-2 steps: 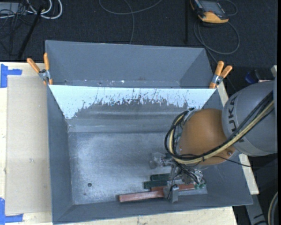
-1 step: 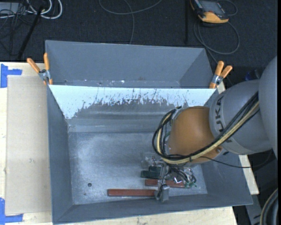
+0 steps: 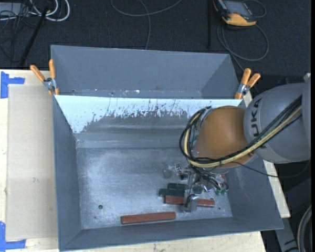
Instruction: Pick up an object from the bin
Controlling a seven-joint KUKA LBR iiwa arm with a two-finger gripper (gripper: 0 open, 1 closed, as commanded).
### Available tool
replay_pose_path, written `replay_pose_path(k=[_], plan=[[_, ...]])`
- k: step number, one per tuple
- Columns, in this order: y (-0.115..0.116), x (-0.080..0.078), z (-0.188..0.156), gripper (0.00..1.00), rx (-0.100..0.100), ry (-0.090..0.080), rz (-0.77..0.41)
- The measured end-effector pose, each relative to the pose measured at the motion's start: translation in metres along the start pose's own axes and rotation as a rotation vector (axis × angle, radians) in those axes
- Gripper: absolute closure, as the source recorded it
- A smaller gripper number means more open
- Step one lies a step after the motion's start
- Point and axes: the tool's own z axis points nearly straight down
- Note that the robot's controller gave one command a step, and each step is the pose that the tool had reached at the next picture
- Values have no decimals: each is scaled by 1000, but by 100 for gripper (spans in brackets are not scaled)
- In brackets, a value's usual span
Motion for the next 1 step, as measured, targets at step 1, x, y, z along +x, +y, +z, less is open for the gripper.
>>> replay_pose_path(k=[1], plan=[[1,0,0,100,-1,1,2]])
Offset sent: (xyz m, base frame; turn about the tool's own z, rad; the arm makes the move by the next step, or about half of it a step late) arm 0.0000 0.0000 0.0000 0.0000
